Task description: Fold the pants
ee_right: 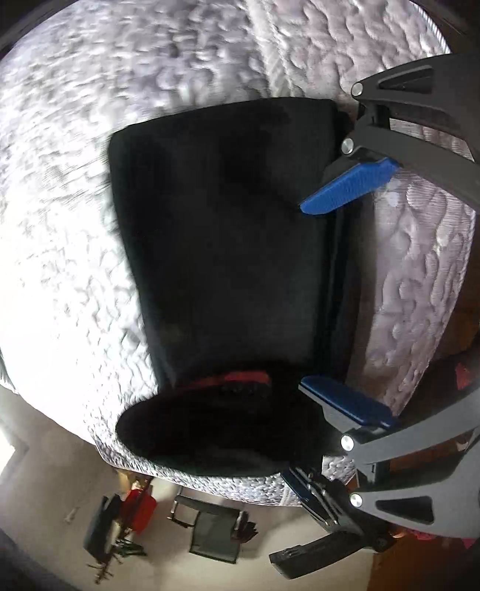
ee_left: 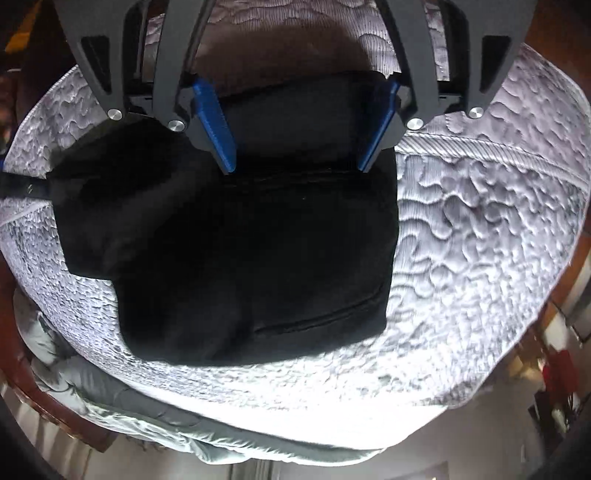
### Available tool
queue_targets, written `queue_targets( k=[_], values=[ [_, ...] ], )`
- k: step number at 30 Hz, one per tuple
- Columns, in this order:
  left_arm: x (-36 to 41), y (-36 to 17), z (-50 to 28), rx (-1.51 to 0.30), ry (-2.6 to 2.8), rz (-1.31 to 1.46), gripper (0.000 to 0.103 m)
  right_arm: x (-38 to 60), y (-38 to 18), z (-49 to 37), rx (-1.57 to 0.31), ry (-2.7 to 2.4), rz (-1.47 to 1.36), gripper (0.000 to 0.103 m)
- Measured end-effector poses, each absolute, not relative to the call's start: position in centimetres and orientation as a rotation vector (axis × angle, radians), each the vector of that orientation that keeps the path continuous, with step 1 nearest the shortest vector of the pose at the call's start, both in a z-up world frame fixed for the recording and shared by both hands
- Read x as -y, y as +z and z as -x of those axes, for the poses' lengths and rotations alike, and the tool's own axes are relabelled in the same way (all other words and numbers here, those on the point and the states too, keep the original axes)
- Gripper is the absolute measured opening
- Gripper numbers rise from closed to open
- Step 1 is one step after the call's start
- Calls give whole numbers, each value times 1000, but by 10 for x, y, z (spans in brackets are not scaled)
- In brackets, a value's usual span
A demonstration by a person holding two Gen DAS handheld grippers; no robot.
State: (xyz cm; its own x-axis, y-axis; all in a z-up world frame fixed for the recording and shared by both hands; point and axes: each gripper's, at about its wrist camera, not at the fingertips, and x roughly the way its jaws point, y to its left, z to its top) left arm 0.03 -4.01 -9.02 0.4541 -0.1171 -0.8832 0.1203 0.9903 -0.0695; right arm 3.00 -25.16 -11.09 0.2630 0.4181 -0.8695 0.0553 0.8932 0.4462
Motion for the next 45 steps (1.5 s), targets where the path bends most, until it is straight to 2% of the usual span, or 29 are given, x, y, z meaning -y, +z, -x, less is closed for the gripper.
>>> queue_targets(
  k=[5,8,11,14,16,17,19,20,26,30,32,33,34,35,36,37,40,45],
  values=[
    [13,-72,6,-1057,-94,126,68,214,-70,-35,-1221,419,-394,89],
    [1,-69,3,-1051,-28,96,73,179,-65,-45,-1237,478,-320,89],
    [-7,-80,-5,-1108,-1,110,73,160,-70,-54,-1266,485,-287,87],
    [-13,-94,-11,-1167,-14,120,74,139,-80,-63,-1308,476,-269,72],
    [-13,-97,-15,-1174,-12,133,78,131,-86,-63,-1341,464,-229,42],
    [-15,-98,-16,-1174,-11,143,79,129,-90,-63,-1349,457,-214,39],
    [-18,-99,-20,-1176,-12,173,81,130,-92,-62,-1351,464,-202,23],
    [-21,-101,-19,-1173,-7,189,81,131,-90,-60,-1342,475,-207,10],
    [-21,-105,-17,-1169,-4,196,85,160,-72,-57,-1290,461,-213,2],
    [-15,-116,-23,-1184,1,159,88,166,-116,-59,-1392,418,-240,3],
    [-20,-115,-21,-1188,-7,196,88,167,-115,-59,-1376,430,-264,7],
    [-22,-114,-21,-1191,-11,208,88,168,-111,-59,-1373,439,-263,17],
    [-24,-112,-20,-1192,-12,219,88,172,-104,-57,-1367,432,-251,40],
    [-26,-109,-19,-1189,-11,226,87,175,-98,-56,-1355,424,-247,55],
    [-29,-105,-18,-1178,-7,228,87,179,-92,-56,-1337,421,-248,79],
    [-30,-102,-18,-1173,-7,230,87,183,-85,-57,-1310,428,-255,85],
    [-34,-100,-20,-1180,-26,269,87,186,-81,-65,-1306,441,-292,90],
    [-33,-112,-24,-1229,-43,282,87,178,-107,-82,-1394,455,-316,90]
  ],
)
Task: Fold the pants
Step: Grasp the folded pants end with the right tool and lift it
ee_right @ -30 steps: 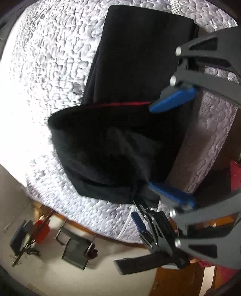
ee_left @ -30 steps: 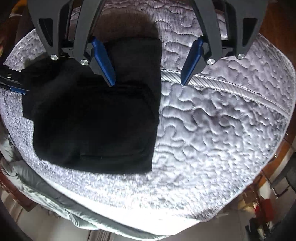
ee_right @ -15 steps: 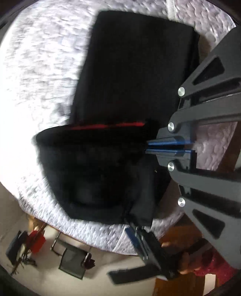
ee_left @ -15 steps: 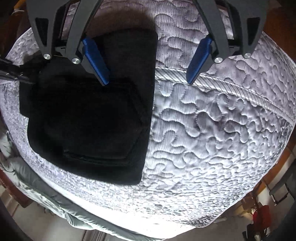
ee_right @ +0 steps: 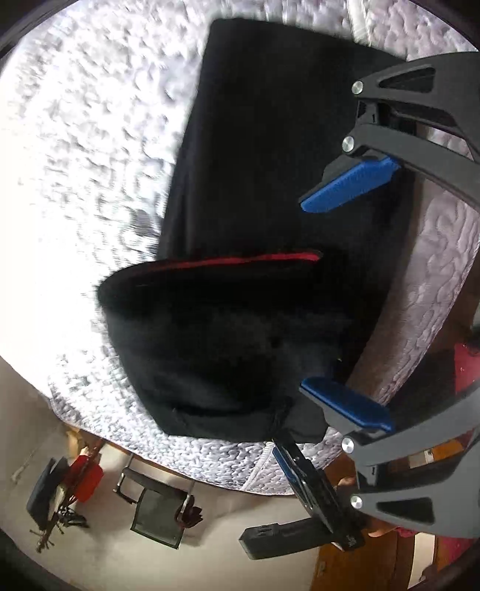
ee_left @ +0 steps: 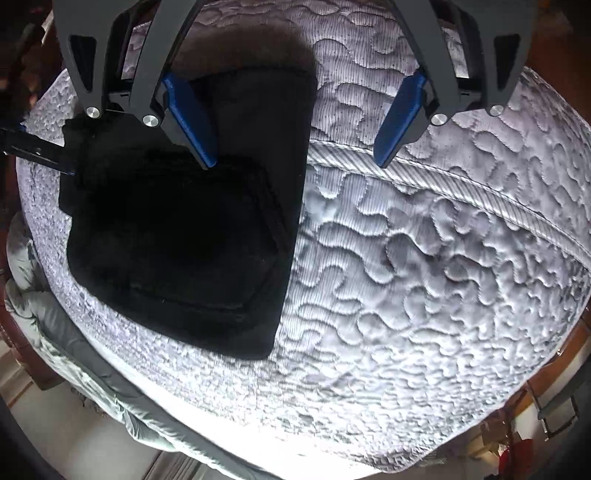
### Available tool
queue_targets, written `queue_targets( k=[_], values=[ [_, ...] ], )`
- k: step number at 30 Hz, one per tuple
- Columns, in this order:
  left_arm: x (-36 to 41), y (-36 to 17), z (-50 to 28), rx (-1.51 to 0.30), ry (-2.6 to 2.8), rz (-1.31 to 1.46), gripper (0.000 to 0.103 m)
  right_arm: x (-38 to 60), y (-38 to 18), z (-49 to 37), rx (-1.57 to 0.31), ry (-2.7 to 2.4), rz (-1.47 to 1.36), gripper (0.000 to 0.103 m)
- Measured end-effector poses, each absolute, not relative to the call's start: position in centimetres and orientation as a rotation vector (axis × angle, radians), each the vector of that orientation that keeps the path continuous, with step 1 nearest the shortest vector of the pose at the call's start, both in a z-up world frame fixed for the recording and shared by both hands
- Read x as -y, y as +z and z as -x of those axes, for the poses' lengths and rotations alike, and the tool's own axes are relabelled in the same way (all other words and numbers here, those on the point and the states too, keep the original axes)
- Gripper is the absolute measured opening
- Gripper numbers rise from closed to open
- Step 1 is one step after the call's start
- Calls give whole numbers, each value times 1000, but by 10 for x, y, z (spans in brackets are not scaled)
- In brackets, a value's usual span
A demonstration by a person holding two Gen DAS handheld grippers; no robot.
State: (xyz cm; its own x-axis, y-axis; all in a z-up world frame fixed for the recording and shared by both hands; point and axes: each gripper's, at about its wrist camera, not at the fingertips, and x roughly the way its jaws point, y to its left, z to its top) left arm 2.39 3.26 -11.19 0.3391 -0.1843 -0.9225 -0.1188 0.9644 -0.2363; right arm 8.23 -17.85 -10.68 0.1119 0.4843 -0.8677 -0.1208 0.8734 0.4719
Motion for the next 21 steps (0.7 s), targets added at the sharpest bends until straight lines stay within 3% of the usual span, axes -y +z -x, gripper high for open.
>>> queue_targets(
  k=[3,5,6,7,9,10,21],
  values=[
    [-37,-114,-21,-1230,-52,320,87,170,-130,-89,-1436,507,-388,91],
    [-43,-114,-20,-1230,-41,344,87,165,-129,-90,-1416,509,-373,83],
    [-45,-114,-17,-1228,-31,351,87,161,-127,-90,-1401,509,-359,69],
    [-48,-114,-17,-1227,-22,359,87,159,-123,-92,-1388,519,-348,43],
    [-55,-114,-14,-1225,-4,383,87,159,-115,-94,-1364,582,-378,22],
    [-56,-113,-14,-1224,-1,394,87,162,-108,-95,-1350,612,-391,19],
    [-30,-84,-22,-1173,-57,362,87,226,-13,-70,-1123,684,-439,15]
  ],
)
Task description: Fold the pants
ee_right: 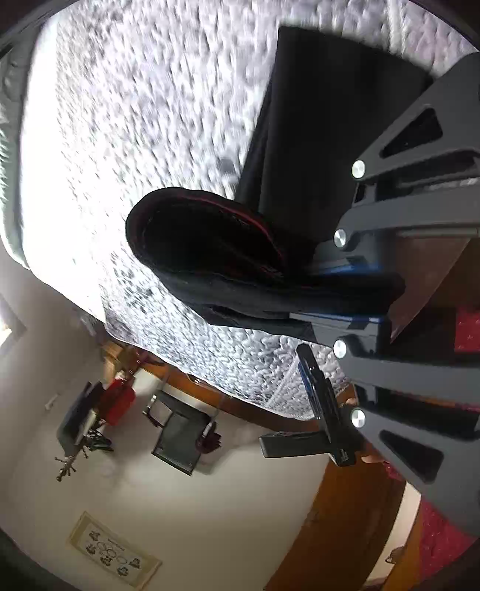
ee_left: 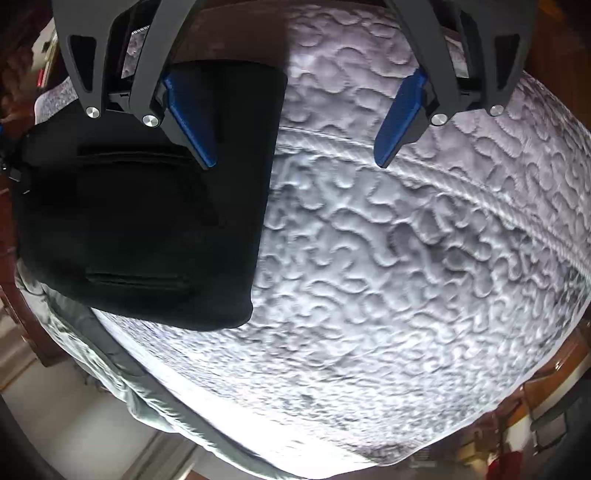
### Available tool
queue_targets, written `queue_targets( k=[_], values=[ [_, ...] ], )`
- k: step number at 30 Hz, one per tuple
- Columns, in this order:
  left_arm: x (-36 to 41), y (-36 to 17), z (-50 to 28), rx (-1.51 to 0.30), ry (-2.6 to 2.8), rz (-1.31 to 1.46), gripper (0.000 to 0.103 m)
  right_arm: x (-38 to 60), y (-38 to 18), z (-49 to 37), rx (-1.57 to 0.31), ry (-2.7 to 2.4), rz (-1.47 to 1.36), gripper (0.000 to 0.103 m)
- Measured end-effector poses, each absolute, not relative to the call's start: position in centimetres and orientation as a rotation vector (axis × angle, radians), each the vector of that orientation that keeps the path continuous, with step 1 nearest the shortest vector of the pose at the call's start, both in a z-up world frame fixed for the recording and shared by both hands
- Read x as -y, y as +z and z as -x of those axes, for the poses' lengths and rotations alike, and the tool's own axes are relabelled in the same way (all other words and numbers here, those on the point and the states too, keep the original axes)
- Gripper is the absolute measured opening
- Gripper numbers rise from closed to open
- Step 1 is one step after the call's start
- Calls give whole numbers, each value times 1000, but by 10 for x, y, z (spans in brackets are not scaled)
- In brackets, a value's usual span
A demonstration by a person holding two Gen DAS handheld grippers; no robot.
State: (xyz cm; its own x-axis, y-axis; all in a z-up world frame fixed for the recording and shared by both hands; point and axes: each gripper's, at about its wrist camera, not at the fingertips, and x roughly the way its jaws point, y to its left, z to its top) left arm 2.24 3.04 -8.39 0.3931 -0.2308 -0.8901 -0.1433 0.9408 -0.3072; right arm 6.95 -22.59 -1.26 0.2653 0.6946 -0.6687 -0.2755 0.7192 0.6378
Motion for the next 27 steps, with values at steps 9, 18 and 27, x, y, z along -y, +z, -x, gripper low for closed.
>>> queue_targets(
  k=[9,18,27],
  values=[
    [36,-88,-30,-1206,-154,233,87,319,-46,-49,-1181,420,-446,15],
    [75,-117,-33,-1267,-175,110,91,337,-136,-47,-1306,281,-491,20],
    [63,-100,-50,-1235,-161,110,90,336,-81,-56,-1229,314,-423,58]
  ],
)
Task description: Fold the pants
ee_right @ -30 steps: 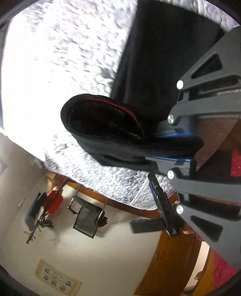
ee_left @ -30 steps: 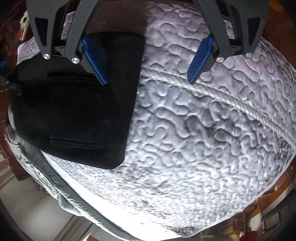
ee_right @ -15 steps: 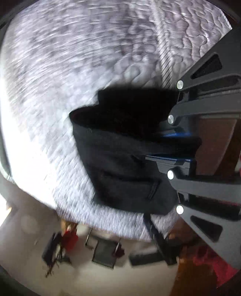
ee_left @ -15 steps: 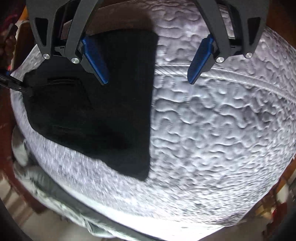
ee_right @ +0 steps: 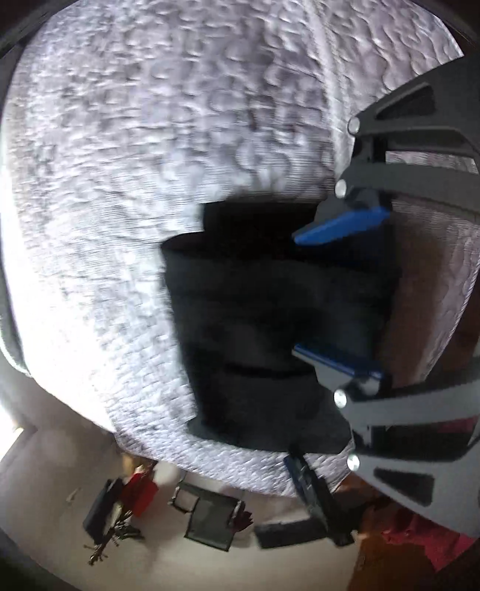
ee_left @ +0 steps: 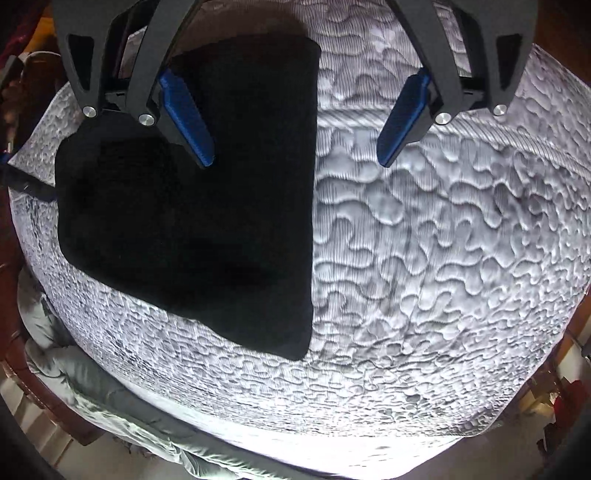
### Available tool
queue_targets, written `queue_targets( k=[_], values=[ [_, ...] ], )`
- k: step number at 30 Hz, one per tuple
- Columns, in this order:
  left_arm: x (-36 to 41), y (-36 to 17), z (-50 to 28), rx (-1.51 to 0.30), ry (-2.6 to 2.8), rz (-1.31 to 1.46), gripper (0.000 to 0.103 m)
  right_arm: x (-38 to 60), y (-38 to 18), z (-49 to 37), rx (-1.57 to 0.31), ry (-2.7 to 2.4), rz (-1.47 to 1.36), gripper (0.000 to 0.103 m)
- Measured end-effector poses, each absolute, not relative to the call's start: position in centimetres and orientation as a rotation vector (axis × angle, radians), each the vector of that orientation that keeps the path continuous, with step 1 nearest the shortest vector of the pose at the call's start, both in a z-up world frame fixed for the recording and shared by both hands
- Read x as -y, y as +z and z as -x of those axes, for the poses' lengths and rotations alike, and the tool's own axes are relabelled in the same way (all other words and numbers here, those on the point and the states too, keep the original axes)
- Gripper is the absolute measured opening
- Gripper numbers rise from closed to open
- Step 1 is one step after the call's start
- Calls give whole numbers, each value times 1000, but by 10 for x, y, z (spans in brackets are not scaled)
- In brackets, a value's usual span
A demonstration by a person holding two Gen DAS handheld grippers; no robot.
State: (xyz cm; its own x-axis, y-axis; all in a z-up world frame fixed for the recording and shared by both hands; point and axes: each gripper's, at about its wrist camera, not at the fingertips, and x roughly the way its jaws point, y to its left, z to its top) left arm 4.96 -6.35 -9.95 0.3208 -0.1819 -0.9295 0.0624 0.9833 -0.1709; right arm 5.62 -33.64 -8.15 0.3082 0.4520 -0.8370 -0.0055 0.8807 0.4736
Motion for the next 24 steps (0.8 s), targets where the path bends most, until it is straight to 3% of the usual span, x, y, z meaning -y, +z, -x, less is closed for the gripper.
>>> queue_targets(
  k=[5,8,9,13,20,24],
  values=[
    [68,-105,-59,-1250,-156,115,90,341,-84,-97,-1234,293,-453,58],
    [74,-110,-56,-1260,-164,102,90,338,-97,-119,-1265,345,-528,38],
    [75,-112,-56,-1264,-165,101,90,338,-99,-123,-1268,350,-544,24],
    [75,-115,-54,-1266,-168,119,92,342,-98,-129,-1234,344,-590,17],
    [84,-119,-53,-1263,-161,107,95,347,-126,-132,-1290,225,-591,17],
    [85,-115,-48,-1266,-170,94,94,343,-103,-119,-1260,254,-520,37]
  ],
)
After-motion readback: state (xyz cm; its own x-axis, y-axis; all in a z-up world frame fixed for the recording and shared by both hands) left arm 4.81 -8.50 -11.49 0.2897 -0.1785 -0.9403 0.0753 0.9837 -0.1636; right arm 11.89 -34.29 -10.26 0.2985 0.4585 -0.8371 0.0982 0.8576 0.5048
